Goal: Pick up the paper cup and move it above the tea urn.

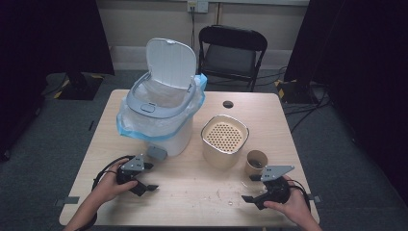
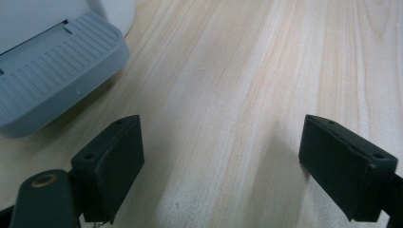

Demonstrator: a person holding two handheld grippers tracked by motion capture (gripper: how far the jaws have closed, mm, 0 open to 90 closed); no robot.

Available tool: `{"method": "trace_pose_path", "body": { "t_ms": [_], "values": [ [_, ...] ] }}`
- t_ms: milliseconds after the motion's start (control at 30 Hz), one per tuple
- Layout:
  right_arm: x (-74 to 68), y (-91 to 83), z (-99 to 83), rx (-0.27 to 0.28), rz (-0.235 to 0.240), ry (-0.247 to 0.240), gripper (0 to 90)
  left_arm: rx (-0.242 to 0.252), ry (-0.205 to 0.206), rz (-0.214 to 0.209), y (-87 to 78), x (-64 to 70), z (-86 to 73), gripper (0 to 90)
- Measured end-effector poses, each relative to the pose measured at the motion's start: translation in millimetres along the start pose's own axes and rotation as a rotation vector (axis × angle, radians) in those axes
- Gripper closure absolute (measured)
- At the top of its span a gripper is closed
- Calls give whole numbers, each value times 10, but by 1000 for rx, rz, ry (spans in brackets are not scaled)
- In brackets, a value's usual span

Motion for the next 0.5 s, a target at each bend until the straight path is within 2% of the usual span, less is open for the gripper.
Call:
{"method": "trace_pose_path", "body": {
  "t_ms": [500],
  "values": [
    [192, -129, -154, -2, -64, 44, 179, -2, 1, -1, 0, 1, -1, 141]
  ]
}}
Point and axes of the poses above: each handheld gripper's, and its own axes: y roughly forward along the jaws, z roughly out of its top, x roughly to its right, the point moved 10 cm from there along y, roughly forward along the jaws
